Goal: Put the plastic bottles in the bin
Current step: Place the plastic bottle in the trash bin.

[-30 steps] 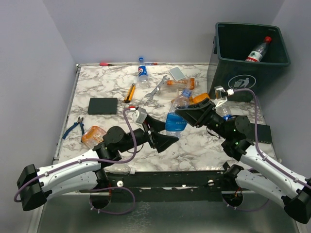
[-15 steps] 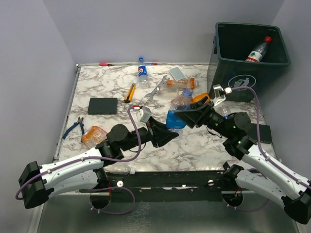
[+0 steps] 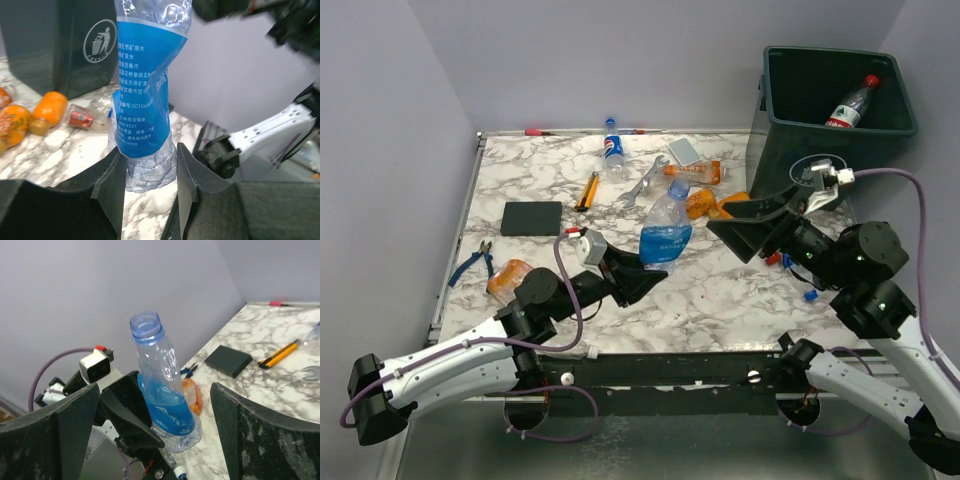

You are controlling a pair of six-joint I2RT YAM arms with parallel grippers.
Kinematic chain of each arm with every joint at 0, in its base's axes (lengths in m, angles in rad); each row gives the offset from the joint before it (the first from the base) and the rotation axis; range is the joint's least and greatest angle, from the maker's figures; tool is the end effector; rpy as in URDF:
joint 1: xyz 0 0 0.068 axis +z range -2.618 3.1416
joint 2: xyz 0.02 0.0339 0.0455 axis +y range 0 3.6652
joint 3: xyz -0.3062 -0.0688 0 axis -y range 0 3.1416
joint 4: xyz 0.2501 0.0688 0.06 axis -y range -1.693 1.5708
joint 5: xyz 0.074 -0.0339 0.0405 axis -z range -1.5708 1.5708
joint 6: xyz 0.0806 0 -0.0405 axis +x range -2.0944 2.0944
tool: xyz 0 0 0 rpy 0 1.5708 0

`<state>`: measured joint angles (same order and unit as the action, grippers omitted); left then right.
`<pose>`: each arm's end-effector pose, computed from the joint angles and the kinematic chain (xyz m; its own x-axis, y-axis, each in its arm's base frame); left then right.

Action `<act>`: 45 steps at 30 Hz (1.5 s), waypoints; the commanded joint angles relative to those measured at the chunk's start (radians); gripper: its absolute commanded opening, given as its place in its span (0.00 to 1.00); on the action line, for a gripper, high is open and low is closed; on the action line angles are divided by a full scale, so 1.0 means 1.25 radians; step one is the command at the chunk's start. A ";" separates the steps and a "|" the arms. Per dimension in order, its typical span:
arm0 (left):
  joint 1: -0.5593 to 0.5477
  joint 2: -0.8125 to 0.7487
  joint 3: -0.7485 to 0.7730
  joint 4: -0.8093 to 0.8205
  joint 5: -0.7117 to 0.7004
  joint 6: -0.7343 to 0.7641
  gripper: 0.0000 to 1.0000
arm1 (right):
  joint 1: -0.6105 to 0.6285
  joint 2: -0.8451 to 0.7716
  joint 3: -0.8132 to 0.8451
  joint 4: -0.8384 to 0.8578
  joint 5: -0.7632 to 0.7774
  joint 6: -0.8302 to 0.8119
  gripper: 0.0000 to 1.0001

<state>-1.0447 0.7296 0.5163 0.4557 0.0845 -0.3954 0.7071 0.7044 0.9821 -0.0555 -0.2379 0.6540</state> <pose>0.0939 -0.1752 0.3603 -0.2365 -0.3570 -0.9037 0.8796 0.3164 -0.3552 0.1088 0.1179 0.4716 -0.3574 0.4723 -0.8057 -0.7417 0.3808 0.5522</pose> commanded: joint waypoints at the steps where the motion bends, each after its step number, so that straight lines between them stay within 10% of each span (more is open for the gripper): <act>1: 0.001 -0.028 0.029 -0.149 -0.016 0.155 0.00 | 0.004 0.014 0.119 -0.169 0.108 -0.118 0.96; 11: 0.001 -0.040 0.086 -0.291 -0.085 0.329 0.00 | 0.003 0.236 0.361 -0.289 0.073 -0.149 0.93; 33: 0.001 -0.043 0.092 -0.269 -0.097 0.275 0.00 | 0.003 0.269 0.248 -0.219 -0.020 -0.051 0.73; 40: 0.001 -0.045 0.087 -0.264 -0.100 0.260 0.01 | 0.003 0.267 0.214 -0.164 -0.014 -0.027 0.24; 45: 0.001 -0.064 0.088 -0.289 -0.135 0.255 0.76 | 0.004 0.258 0.229 -0.166 0.013 -0.036 0.00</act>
<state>-1.0447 0.6804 0.5949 0.0875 -0.0319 -0.0605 0.7078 1.0451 1.2583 -0.2813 -0.2363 0.6128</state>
